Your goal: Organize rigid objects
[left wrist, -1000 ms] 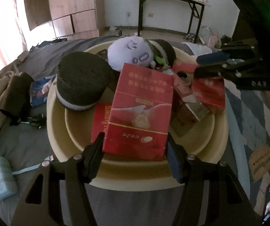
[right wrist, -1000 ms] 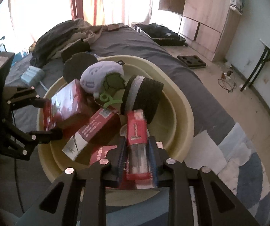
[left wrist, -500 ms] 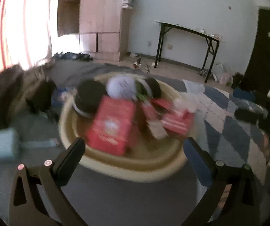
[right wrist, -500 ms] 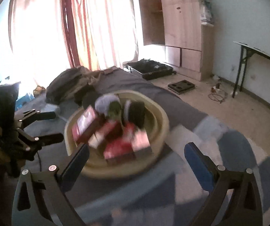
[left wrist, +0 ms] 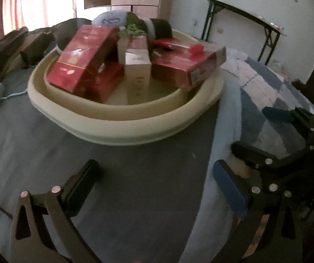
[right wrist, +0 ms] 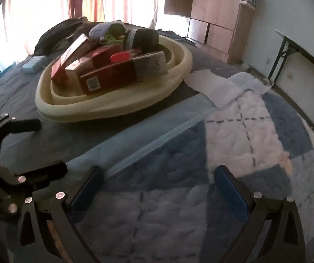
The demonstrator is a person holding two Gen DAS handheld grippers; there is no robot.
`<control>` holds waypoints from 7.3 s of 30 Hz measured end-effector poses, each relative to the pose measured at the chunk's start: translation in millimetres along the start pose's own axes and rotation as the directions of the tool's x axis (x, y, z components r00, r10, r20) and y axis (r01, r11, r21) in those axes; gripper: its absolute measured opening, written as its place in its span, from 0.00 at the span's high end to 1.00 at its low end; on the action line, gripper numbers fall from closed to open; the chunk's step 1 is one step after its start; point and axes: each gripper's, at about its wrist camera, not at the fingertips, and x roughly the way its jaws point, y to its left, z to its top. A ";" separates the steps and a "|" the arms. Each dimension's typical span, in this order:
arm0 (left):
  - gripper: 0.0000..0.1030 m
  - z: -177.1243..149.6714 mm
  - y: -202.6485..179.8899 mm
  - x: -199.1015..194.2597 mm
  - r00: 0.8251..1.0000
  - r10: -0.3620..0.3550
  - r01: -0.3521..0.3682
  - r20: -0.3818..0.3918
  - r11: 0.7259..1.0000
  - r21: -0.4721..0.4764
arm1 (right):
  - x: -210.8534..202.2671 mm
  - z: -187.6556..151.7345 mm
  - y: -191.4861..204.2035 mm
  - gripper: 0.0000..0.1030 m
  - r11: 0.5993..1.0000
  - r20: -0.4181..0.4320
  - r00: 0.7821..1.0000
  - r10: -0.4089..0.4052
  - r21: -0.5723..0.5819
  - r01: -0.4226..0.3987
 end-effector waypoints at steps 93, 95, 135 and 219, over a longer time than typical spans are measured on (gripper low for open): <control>0.00 -2.4 -6.6 6.0 0.986 0.165 -0.165 -0.022 0.986 -0.005 | -0.3 -0.9 -3.6 0.00 1.000 -0.001 1.000 0.025 0.019 -0.025; 0.00 -2.5 -6.5 5.9 0.986 0.165 -0.165 -0.022 0.986 -0.005 | -0.2 -0.9 -3.5 0.00 0.999 -0.001 1.000 0.025 0.019 -0.025; 0.00 -2.5 -7.9 6.6 0.987 0.162 -0.162 -0.022 0.987 -0.010 | -0.4 -0.9 -3.4 0.00 1.000 -0.001 1.000 0.025 0.019 -0.025; 0.00 -2.4 -7.6 6.3 0.987 0.161 -0.161 -0.022 0.987 -0.011 | -0.7 -0.7 -3.3 0.00 1.000 -0.002 1.000 0.025 0.019 -0.025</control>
